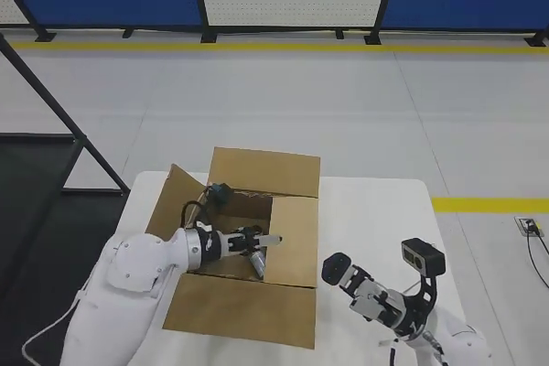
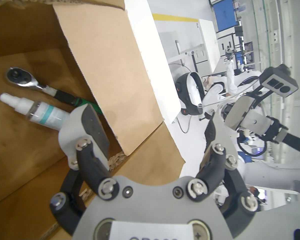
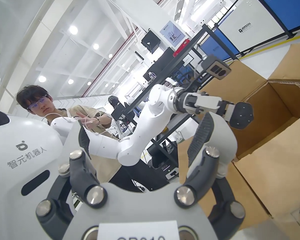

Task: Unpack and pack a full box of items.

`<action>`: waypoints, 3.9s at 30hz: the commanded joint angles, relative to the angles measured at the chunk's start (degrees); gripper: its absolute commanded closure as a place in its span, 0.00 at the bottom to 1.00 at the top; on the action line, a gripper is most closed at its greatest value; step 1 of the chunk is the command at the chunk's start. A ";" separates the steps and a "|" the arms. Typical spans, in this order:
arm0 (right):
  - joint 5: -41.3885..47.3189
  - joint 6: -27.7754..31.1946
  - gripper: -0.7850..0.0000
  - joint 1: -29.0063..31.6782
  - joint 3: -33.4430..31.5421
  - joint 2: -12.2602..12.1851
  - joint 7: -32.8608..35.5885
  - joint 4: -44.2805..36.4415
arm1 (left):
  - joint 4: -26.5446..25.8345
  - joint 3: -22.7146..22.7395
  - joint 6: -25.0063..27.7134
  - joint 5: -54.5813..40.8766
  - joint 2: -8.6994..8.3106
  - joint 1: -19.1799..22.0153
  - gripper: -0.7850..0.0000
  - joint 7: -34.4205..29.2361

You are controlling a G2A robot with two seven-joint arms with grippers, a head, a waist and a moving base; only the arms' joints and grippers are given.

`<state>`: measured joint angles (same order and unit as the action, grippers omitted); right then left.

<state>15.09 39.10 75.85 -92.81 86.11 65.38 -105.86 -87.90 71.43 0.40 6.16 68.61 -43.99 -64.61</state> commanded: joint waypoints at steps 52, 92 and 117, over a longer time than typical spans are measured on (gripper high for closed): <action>-8.01 3.02 0.00 1.01 12.21 -10.10 -5.94 -3.83 | 0.99 -7.16 5.33 -8.85 1.01 5.93 0.00 6.50; -44.48 -18.29 0.00 8.12 12.53 -11.28 -36.01 -16.08 | 2.68 -17.83 5.55 -10.53 4.27 16.18 0.00 8.73; -36.72 -27.73 0.00 7.22 7.31 -12.48 -35.10 -5.80 | -26.60 31.47 16.99 -11.53 -3.48 -22.35 0.00 18.55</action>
<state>-21.78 11.42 82.95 -85.54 73.65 30.43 -111.98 -114.30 100.91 16.70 -4.60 65.18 -64.29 -46.92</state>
